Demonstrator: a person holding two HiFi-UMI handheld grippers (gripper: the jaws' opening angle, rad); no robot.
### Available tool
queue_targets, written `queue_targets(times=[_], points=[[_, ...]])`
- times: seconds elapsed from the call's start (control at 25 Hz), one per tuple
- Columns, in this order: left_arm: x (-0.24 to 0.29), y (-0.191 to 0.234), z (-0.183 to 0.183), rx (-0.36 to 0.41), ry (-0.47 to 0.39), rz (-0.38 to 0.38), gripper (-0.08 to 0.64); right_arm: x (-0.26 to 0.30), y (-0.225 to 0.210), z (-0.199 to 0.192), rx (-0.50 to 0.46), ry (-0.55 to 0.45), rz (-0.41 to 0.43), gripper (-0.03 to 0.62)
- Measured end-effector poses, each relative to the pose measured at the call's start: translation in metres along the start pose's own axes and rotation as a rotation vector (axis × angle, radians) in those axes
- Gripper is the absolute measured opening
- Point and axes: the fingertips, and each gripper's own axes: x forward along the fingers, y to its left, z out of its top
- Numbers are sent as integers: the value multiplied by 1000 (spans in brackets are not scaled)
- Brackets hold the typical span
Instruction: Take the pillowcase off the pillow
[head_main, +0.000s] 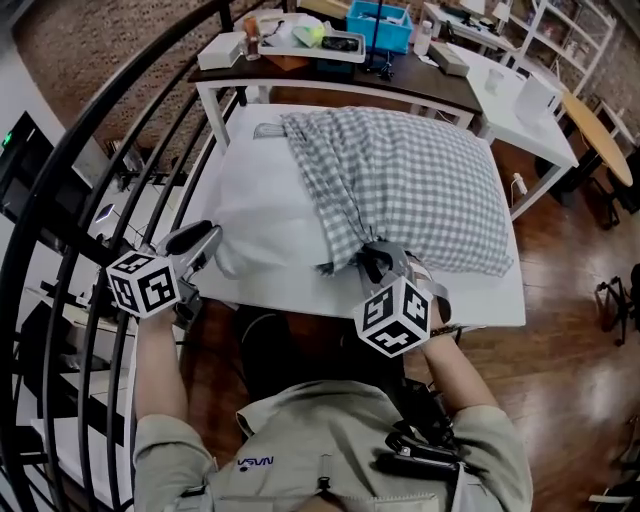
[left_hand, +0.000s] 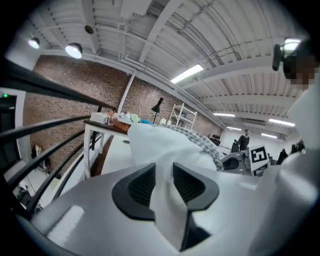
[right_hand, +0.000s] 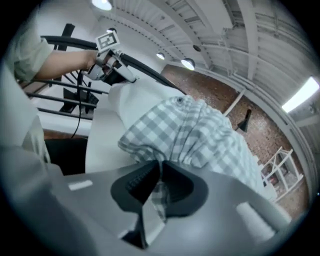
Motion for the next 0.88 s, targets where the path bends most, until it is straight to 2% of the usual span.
queue_targets(times=[0.08,0.16,0.24,0.36,0.48,0.64,0.76,0.88], points=[[-13,-19,20,91,-36,13,155,-17,2,7,58,-44,49,81],[-20,-33,47,182,-81,37,175,-34,-3,21,122,-109,76,91],[-16,-35,71,256,-117,76,175,-49,-15,41,175,-197,73,91],[8,-23,96,292,-145,146,183,-65,-48,75,213,-322,20,91],[49,-9,111,296,-114,188,215,-60,-97,104,238,-404,-51,91],[107,17,120,250,-22,205,282,-26,-160,145,320,-443,-68,91],[137,44,115,164,42,223,313,13,-191,180,340,-398,-35,91],[160,53,98,60,100,178,327,62,-205,206,337,-300,16,135]])
